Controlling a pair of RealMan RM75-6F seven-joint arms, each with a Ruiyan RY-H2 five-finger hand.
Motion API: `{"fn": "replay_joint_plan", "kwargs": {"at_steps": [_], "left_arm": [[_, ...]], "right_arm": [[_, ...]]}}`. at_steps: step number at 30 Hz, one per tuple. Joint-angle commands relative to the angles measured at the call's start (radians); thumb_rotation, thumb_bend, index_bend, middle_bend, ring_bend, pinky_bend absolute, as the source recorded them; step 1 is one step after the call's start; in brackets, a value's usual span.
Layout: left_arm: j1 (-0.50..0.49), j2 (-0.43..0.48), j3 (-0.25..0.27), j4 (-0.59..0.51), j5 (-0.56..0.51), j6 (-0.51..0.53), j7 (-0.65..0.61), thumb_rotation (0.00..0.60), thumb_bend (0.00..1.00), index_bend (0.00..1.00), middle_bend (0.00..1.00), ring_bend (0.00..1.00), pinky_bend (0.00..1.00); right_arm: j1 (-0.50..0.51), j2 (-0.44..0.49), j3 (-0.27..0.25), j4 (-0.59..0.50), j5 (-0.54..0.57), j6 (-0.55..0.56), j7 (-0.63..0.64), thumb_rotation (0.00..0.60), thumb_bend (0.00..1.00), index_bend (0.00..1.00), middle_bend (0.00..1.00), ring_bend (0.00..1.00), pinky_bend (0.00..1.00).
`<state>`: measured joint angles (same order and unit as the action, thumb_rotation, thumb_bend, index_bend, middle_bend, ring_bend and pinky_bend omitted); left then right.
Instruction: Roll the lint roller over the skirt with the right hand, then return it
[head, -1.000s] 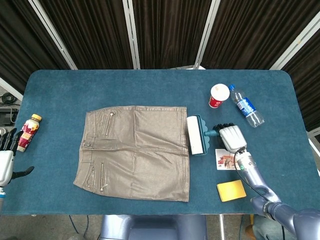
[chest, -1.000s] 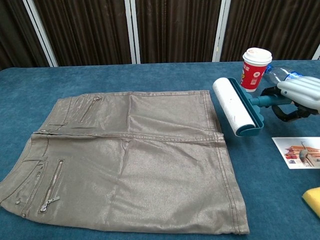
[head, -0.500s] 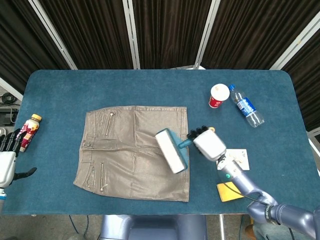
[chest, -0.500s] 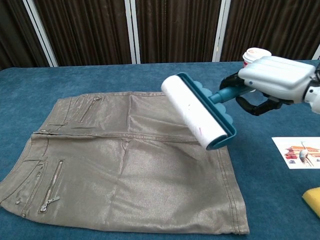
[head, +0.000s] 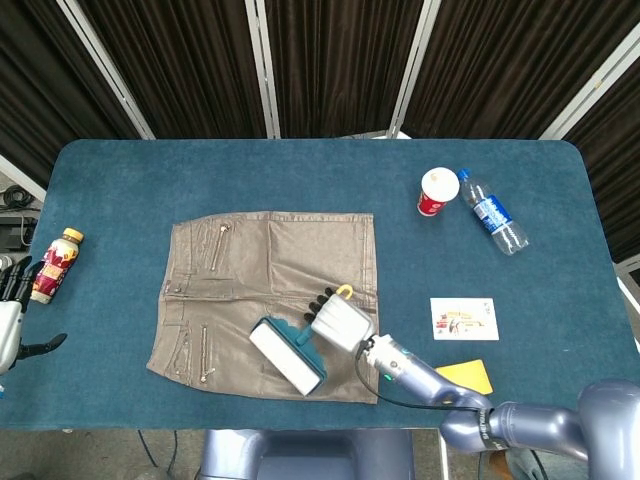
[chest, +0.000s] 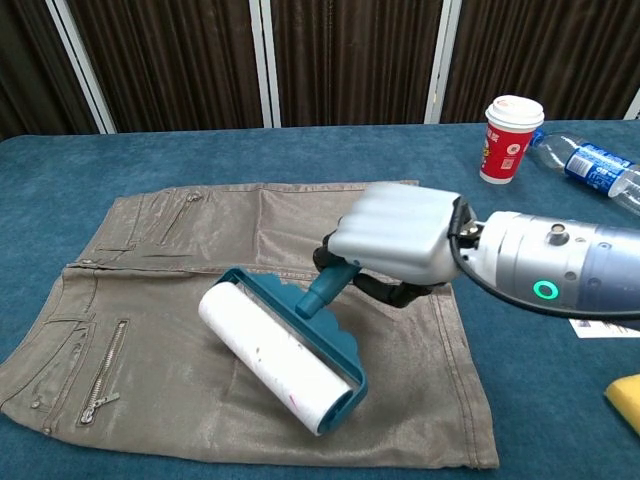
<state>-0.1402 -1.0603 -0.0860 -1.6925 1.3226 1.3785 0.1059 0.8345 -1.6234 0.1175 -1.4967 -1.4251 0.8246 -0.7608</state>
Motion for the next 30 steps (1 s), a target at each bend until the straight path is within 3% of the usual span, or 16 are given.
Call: {"fn": "replay_joint_plan", "kwargs": {"at_steps": [1, 13, 22, 30], "left_arm": [[0.002, 0.006, -0.001, 0.001, -0.001, 0.0, -0.01, 0.6, 0.0, 0.0, 0.0, 0.0, 0.0], [0.002, 0.005, 0.007, -0.006, 0.016, 0.004, -0.005, 0.6, 0.0, 0.0, 0.0, 0.0, 0.0], [-0.004, -0.004, 0.008, -0.011, 0.014, -0.003, 0.013, 0.6, 0.0, 0.0, 0.0, 0.0, 0.0], [-0.01, -0.008, 0.009, -0.012, 0.015, -0.012, 0.016, 0.6, 0.0, 0.0, 0.0, 0.0, 0.0]], "right_arm": [[0.013, -0.028, -0.001, 0.019, 0.036, -0.009, -0.058, 0.6, 0.98, 0.46, 0.48, 0.37, 0.4], [-0.025, 0.0, -0.048, 0.177, 0.04, 0.086, -0.193, 0.6, 0.98, 0.47, 0.48, 0.38, 0.4], [-0.054, 0.065, -0.043, 0.263, 0.09, 0.103, -0.189, 0.6, 0.98, 0.47, 0.48, 0.38, 0.4], [-0.045, 0.072, -0.063, 0.225, 0.047, 0.111, -0.177, 0.6, 0.98, 0.47, 0.48, 0.38, 0.4]]}}
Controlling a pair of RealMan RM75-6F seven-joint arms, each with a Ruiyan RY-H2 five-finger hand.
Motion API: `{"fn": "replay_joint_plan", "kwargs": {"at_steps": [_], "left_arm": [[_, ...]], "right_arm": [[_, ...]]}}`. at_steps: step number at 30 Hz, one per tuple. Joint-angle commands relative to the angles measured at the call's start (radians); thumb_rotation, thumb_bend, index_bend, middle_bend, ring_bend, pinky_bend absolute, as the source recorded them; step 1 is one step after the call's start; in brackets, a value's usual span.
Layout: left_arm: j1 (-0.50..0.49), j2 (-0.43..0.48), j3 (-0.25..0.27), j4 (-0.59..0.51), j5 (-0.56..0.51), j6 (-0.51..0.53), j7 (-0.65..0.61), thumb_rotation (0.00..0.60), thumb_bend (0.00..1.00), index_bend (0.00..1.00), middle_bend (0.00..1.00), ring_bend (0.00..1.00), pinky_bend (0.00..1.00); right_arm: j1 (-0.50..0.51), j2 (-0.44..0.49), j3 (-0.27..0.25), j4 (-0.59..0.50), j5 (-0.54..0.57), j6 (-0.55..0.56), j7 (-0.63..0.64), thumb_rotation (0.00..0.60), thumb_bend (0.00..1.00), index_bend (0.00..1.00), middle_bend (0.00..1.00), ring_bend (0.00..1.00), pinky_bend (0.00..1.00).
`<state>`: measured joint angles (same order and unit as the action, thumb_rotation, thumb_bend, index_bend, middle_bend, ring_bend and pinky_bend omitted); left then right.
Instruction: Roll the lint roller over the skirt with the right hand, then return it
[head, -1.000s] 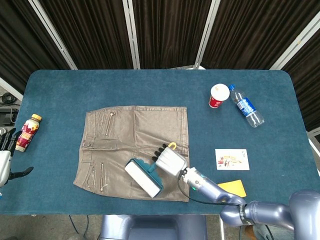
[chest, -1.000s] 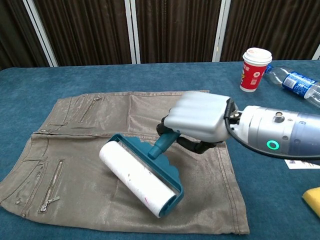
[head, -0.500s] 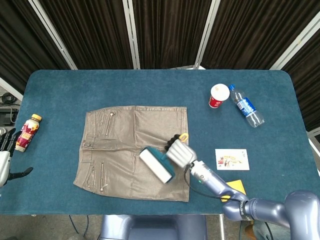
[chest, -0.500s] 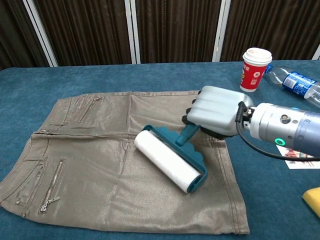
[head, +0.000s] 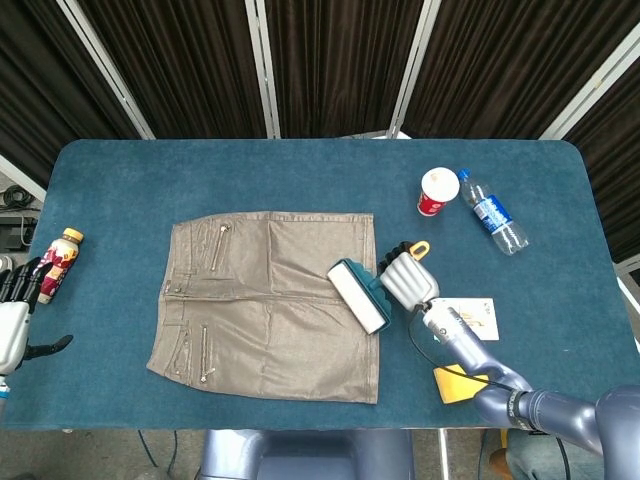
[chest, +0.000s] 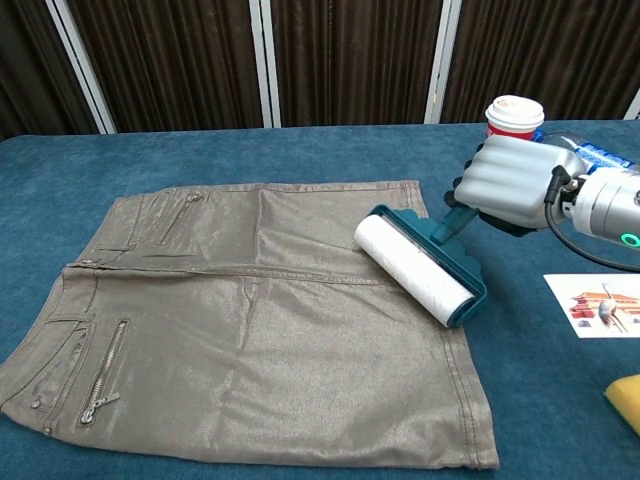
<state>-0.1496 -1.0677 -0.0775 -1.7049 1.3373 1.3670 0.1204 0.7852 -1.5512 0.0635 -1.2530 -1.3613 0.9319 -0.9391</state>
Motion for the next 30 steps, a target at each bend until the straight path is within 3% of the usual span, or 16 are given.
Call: {"fn": "replay_joint_plan", "kwargs": {"at_steps": [1, 10, 21, 30], "left_arm": [[-0.001, -0.001, 0.0, 0.001, -0.001, 0.0, 0.003, 0.6, 0.0, 0.0, 0.0, 0.0, 0.0], [0.001, 0.0, 0.001, 0.008, -0.003, 0.001, -0.003, 0.6, 0.0, 0.0, 0.0, 0.0, 0.0], [0.007, 0.013, 0.001, 0.01, 0.004, 0.008, -0.031, 0.6, 0.0, 0.0, 0.0, 0.0, 0.0], [0.007, 0.015, 0.002, 0.011, 0.006, 0.007, -0.036, 0.6, 0.0, 0.0, 0.0, 0.0, 0.0]], "right_arm": [[0.007, -0.003, -0.013, -0.032, -0.026, 0.004, 0.003, 0.6, 0.98, 0.47, 0.48, 0.38, 0.4], [0.039, -0.072, -0.038, -0.166, -0.069, -0.021, -0.084, 0.6, 0.98, 0.45, 0.48, 0.39, 0.41], [0.069, -0.162, -0.012, -0.216, 0.003, -0.044, -0.238, 0.6, 0.98, 0.45, 0.49, 0.39, 0.41], [0.057, -0.092, -0.008, -0.19, 0.046, -0.01, -0.286, 0.6, 0.98, 0.45, 0.49, 0.39, 0.41]]}}
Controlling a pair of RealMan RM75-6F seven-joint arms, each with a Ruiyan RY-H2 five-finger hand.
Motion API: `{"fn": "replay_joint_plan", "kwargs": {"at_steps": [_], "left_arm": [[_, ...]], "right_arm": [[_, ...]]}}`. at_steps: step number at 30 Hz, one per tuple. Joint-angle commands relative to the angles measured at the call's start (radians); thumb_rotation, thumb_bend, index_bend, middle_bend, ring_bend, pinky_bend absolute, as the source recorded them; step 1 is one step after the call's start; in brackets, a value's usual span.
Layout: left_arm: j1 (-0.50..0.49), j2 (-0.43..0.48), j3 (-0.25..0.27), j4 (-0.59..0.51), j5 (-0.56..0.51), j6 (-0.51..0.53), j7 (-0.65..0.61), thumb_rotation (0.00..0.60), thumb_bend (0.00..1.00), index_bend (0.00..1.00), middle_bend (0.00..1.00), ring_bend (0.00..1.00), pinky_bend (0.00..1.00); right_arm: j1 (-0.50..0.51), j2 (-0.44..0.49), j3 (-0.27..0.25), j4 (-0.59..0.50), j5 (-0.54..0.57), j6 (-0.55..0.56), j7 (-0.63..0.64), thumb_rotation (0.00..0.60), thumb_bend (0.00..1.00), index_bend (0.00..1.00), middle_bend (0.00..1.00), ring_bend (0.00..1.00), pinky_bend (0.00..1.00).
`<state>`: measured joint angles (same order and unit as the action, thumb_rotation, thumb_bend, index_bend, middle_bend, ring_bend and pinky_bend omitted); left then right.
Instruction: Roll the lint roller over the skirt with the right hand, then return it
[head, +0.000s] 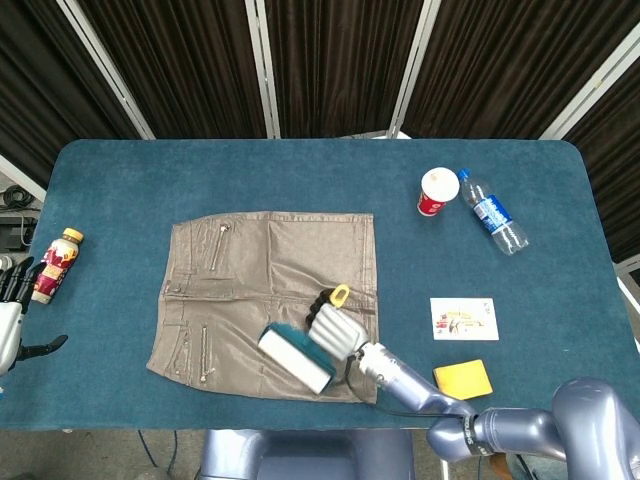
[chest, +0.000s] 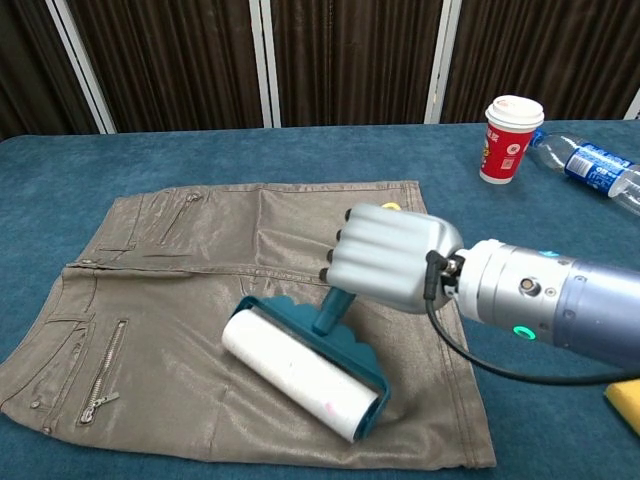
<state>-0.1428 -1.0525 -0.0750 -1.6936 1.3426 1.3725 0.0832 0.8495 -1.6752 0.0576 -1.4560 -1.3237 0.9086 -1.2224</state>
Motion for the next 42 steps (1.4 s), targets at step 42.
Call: {"fn": "replay_joint_plan", "kwargs": {"at_steps": [42], "left_arm": [[-0.005, -0.015, 0.003, 0.0, -0.004, -0.003, 0.035, 0.6, 0.0, 0.0, 0.0, 0.0, 0.0]], "right_arm": [[0.01, 0.005, -0.052, -0.141, 0.065, 0.024, -0.111, 0.6, 0.98, 0.46, 0.49, 0.39, 0.41]]}}
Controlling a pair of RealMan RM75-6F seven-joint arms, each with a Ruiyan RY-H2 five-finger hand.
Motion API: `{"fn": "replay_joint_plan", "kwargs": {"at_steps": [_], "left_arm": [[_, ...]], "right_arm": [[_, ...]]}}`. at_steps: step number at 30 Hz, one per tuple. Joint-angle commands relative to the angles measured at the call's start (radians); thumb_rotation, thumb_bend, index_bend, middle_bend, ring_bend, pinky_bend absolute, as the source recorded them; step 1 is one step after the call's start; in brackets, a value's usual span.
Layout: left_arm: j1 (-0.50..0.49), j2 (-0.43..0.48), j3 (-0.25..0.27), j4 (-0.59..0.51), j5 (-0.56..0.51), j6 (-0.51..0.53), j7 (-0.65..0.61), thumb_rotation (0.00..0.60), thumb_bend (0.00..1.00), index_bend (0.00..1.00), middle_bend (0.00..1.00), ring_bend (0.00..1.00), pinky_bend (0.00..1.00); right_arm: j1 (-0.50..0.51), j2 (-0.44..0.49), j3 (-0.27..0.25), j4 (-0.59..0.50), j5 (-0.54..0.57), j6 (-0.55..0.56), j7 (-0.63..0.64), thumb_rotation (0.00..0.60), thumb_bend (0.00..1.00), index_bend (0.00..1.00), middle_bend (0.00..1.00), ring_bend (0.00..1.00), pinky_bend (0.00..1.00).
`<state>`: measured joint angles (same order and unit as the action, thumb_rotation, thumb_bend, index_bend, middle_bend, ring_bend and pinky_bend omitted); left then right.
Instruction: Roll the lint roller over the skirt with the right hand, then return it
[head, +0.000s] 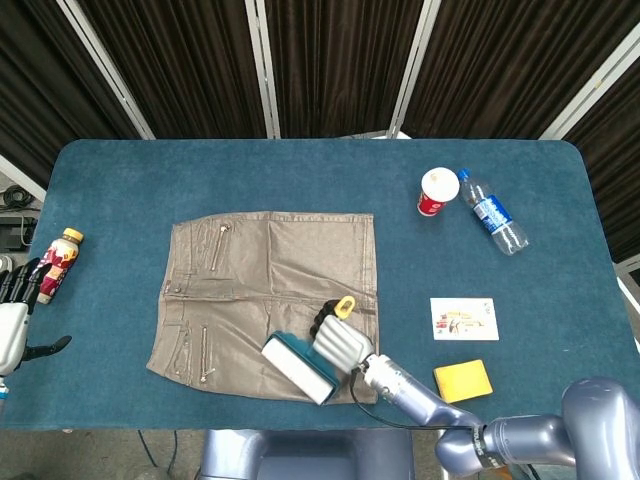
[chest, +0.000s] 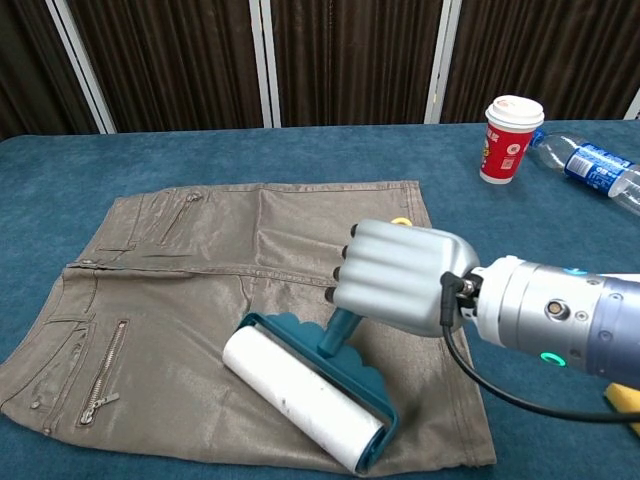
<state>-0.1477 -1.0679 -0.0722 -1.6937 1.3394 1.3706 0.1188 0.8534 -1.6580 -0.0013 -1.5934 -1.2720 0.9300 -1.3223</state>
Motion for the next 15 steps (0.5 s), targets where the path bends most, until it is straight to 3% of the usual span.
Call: {"fn": "replay_joint_plan", "kwargs": {"at_steps": [1, 15], "left_arm": [[-0.001, 0.0, 0.0, 0.001, -0.002, -0.003, -0.001, 0.6, 0.0, 0.0, 0.0, 0.0, 0.0], [-0.002, -0.004, -0.001, 0.004, -0.007, -0.005, 0.005, 0.6, 0.0, 0.0, 0.0, 0.0, 0.0]], "right_arm": [[0.007, -0.016, 0.009, 0.0, 0.017, 0.005, -0.015, 0.6, 0.98, 0.46, 0.49, 0.39, 0.41], [-0.02, 0.054, 0.0, 0.152, 0.046, 0.053, 0.032, 0.6, 0.98, 0.46, 0.49, 0.39, 0.41]]}}
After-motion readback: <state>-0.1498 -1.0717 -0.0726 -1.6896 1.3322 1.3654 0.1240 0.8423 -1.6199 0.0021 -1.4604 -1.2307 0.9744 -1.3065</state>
